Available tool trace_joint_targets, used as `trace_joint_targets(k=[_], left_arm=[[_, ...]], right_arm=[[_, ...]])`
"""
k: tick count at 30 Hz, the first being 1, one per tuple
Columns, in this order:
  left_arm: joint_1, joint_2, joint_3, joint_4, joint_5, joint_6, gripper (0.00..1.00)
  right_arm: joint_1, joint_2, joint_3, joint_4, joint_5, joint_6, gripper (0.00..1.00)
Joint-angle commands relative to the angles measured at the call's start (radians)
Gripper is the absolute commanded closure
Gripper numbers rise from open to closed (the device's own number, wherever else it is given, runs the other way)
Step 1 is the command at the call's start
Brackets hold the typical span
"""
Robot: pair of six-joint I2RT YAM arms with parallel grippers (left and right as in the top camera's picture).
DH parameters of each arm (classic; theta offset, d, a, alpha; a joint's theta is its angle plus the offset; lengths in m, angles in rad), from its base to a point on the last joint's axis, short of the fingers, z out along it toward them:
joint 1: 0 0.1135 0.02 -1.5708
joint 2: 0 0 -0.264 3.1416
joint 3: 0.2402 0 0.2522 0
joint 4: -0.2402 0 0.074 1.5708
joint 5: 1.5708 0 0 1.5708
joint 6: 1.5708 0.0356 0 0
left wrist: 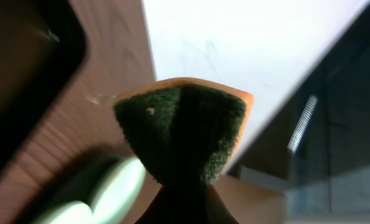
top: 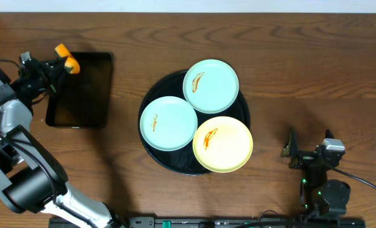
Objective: Clean dirty plates on tray and stack at the side
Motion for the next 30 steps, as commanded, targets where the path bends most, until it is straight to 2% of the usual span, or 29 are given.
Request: trace_joint_targets(k=[1, 2, 4, 6, 8, 10, 12, 13, 15, 17, 18, 19, 20, 21, 23, 26, 28, 29, 30], left_arm=[[0.002, -0.023, 0.005, -0.144, -0.314, 0.334, 0.93], [0.002, -0.023, 0.005, -0.227, -0.435, 0.368, 0.93], [0.002, -0.023, 0.005, -0.35, -0.597, 0.359, 0.93], [0.002, -0.023, 0.005, -0.393, -0.592, 0.359, 0.93], [0.002, -0.024, 0.008, -0.354, -0.396, 0.347, 0.93], [0.001, -0.024, 0.011, -0.2, -0.088, 0.253, 0.93], [-0.006, -0.024, 0.011, -0.106, 0.023, 0.108, 0.93], [-0.006, -0.024, 0.011, -0.09, 0.034, 0.079, 0.93], [-0.005, -0.024, 0.01, -0.091, 0.02, 0.101, 0.93], [-0.006, -0.024, 0.007, -0.118, -0.09, 0.306, 0.92], [-0.008, -0.024, 0.007, -0.179, -0.182, 0.396, 0.93], [-0.011, -0.024, 0.007, -0.249, -0.285, 0.431, 0.93], [-0.013, -0.024, 0.007, -0.388, -0.527, 0.434, 0.93], [-0.014, -0.024, 0.007, -0.462, -0.642, 0.429, 0.93], [-0.013, -0.024, 0.007, -0.531, -0.695, 0.408, 0.92], [-0.013, -0.024, 0.012, -0.53, -0.554, 0.326, 0.93], [-0.013, -0.024, 0.018, -0.473, -0.358, 0.291, 0.93], [-0.013, -0.024, 0.022, -0.392, -0.202, 0.259, 0.93], [-0.014, -0.024, 0.024, -0.336, -0.121, 0.232, 0.93]], right_arm=[[-0.004, -0.005, -0.001, -0.004, -0.001, -0.013, 0.01], [-0.004, -0.005, -0.001, -0.004, -0.001, -0.013, 0.01], [-0.004, -0.005, -0.001, -0.004, -0.001, -0.013, 0.01], [-0.004, -0.005, -0.001, -0.004, -0.001, -0.013, 0.01], [-0.004, -0.005, -0.001, -0.004, -0.001, -0.013, 0.01], [-0.004, -0.005, -0.001, -0.004, -0.001, -0.013, 0.01], [-0.004, -0.005, -0.001, -0.004, -0.001, -0.013, 0.01], [-0.004, -0.005, -0.001, -0.004, -0.001, -0.013, 0.01], [-0.004, -0.005, -0.001, -0.004, -0.001, -0.013, 0.01], [-0.004, -0.005, -0.001, -0.004, -0.001, -0.013, 0.01], [-0.004, -0.005, -0.001, -0.004, -0.001, -0.013, 0.01], [-0.004, -0.005, -0.001, -0.004, -0.001, -0.013, 0.01], [-0.004, -0.005, -0.001, -0.004, -0.001, -0.013, 0.01], [-0.004, -0.005, -0.001, -0.004, -0.001, -0.013, 0.01], [-0.004, -0.005, -0.001, -0.004, -0.001, -0.013, 0.01], [-0.004, -0.005, -0.001, -0.004, -0.001, -0.013, 0.01], [-0.004, -0.005, -0.001, -0.004, -0.001, -0.013, 0.01], [-0.004, -0.005, -0.001, -0.004, -0.001, -0.013, 0.01], [-0.004, -0.005, -0.001, -0.004, -0.001, -0.013, 0.01]])
